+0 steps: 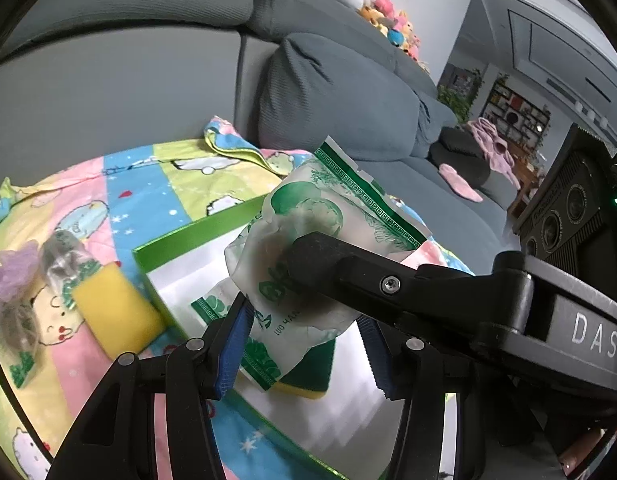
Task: Organize objects
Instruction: 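Lift the bag and carry it over the white box, then open the right gripper to drop the bag into the box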
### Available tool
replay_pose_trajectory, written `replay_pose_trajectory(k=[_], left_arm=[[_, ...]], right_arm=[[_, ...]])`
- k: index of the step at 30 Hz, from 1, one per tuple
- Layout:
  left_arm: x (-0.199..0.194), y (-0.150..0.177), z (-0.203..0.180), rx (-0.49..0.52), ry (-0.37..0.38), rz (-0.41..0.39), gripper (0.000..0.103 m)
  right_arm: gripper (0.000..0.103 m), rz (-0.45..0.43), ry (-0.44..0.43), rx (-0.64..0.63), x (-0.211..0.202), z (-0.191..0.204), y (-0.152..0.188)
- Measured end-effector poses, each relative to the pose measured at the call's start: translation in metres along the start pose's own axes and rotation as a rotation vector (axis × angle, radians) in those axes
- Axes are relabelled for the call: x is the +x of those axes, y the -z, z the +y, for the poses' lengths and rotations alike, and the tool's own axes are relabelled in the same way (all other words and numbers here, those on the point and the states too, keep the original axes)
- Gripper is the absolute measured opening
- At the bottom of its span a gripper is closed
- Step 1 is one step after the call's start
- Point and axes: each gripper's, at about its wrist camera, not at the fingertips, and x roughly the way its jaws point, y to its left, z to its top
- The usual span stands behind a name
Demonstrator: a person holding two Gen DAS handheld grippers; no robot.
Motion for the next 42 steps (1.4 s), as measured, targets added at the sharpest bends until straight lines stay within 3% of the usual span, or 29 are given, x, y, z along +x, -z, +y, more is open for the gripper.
replay_pose_trajectory(k=[14,42], left_arm=[[0.033,0.004,-0.009,-0.008,0.078,0.099,0.054],[0.059,0.010,-0.011,-0.026,0.103,0.227,0.054]], right_arm=[[0.053,-0.011,0.097,0.094,-0.001,-0.032,-0.006],[0.054,0.004,0.190,0.232,0.005,-0.067,-0.005]])
